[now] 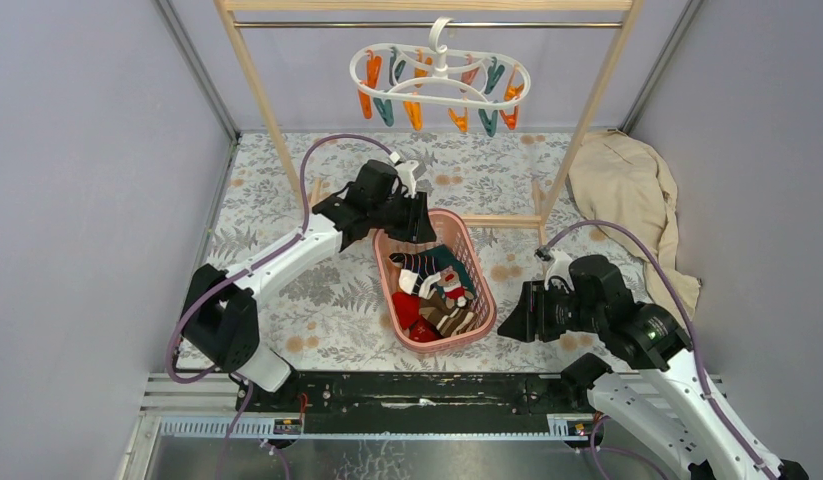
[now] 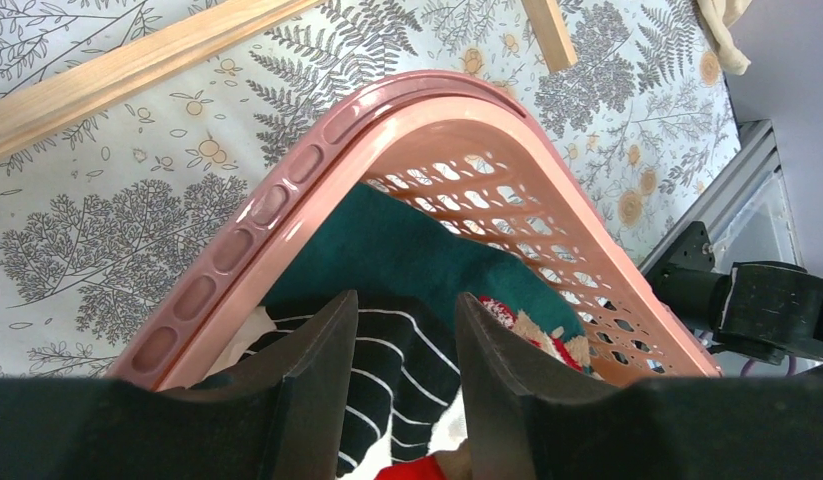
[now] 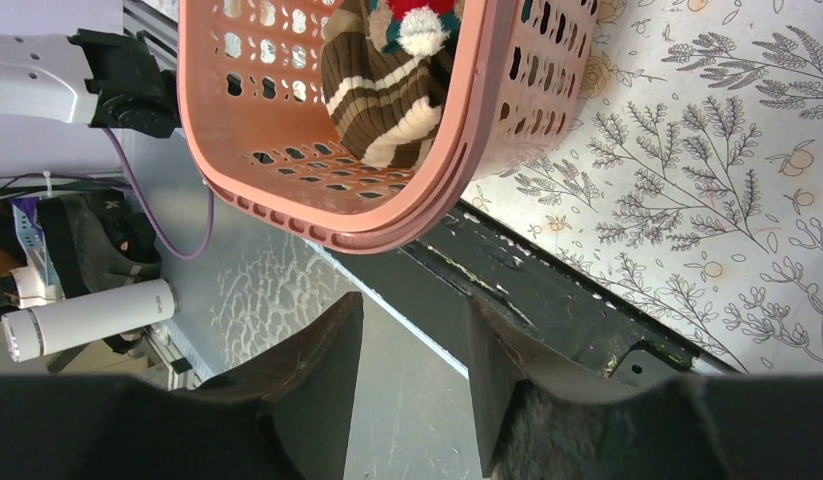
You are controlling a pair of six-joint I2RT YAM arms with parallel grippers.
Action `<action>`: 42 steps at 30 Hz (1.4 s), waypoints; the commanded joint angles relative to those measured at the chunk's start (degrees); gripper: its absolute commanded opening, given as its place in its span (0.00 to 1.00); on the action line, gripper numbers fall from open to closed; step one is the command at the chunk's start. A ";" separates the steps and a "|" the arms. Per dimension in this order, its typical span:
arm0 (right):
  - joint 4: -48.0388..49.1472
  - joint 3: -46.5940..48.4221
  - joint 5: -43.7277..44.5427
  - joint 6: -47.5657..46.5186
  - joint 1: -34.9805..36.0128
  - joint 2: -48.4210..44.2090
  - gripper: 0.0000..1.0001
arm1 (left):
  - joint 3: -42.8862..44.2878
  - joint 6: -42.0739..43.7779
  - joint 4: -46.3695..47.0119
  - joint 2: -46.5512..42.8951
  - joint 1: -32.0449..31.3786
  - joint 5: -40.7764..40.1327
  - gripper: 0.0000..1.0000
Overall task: Remove the socks clipped to the hanger
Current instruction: Adjust the bin at the center of the board.
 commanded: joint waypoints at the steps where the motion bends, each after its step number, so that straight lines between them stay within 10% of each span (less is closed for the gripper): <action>1: 6.40 -0.68 -0.21 2.20 -0.24 0.55 0.49 | 0.89 1.52 -0.13 1.13 -0.30 -1.77 0.47; 26: 12.65 -2.41 4.62 2.56 5.03 9.42 0.49 | -1.78 2.05 -0.14 -0.02 -0.26 -1.98 0.46; 34: 15.29 -1.93 9.06 2.42 5.81 12.54 0.26 | -3.63 2.61 0.00 -1.26 -0.03 -2.20 0.46; 42: 13.92 1.31 14.22 -0.07 5.86 15.67 0.23 | -6.43 2.84 0.18 -3.49 1.27 -1.35 0.45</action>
